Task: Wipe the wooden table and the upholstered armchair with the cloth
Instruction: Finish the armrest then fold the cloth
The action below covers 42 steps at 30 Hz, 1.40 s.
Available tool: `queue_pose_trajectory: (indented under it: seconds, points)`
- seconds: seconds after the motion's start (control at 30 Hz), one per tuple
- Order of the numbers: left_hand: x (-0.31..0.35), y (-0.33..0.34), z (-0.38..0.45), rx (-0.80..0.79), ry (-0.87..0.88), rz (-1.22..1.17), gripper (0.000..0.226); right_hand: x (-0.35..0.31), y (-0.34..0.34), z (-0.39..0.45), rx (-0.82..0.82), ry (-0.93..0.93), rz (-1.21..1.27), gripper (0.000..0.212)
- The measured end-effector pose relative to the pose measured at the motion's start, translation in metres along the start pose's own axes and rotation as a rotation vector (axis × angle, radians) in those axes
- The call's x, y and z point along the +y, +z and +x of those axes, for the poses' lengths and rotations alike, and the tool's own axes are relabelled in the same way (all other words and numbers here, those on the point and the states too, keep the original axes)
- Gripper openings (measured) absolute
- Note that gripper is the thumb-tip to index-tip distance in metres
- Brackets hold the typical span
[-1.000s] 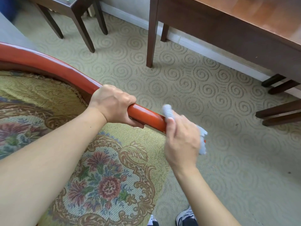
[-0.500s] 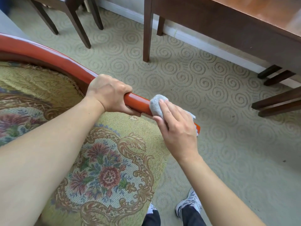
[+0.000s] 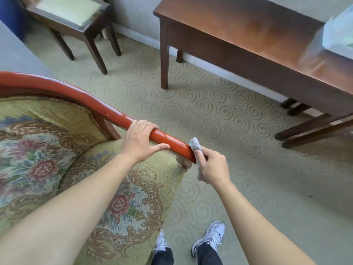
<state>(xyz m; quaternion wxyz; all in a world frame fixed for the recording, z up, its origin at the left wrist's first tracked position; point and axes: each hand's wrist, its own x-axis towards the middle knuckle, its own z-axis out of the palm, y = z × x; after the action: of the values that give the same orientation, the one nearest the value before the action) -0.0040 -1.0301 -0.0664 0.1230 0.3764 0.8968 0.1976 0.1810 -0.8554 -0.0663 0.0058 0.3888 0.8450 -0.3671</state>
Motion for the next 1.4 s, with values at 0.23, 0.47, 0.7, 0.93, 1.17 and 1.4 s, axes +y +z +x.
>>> queue_pose_trajectory:
  seconds: [0.23,0.47,0.7,0.93,1.17,1.4]
  points:
    - [0.109,-0.03,-0.015,-0.165,-0.028,-0.38,0.048,0.002,-0.113,-0.033,-0.129,0.14,0.619,0.036]
    - [0.29,-0.061,-0.03,-0.19,0.049,-0.683,0.024,0.019,-0.257,-0.088,-0.313,0.011,0.966,0.04]
    - [0.423,-0.071,-0.028,-0.014,0.159,-0.833,0.022,0.079,-0.371,-0.127,-0.33,-0.208,1.052,0.053]
    - [0.521,-0.074,-0.005,-0.015,0.225,-0.996,0.031,0.127,-0.464,-0.133,-0.139,-0.31,0.902,0.037]
    - [0.571,-0.05,0.056,-0.041,0.24,-0.937,0.03,0.149,-0.518,-0.081,0.24,-0.211,0.856,0.005]
    - [0.601,-0.03,0.17,-0.086,0.532,-0.734,0.038,0.167,-0.57,0.001,0.304,-0.145,0.74,0.008]
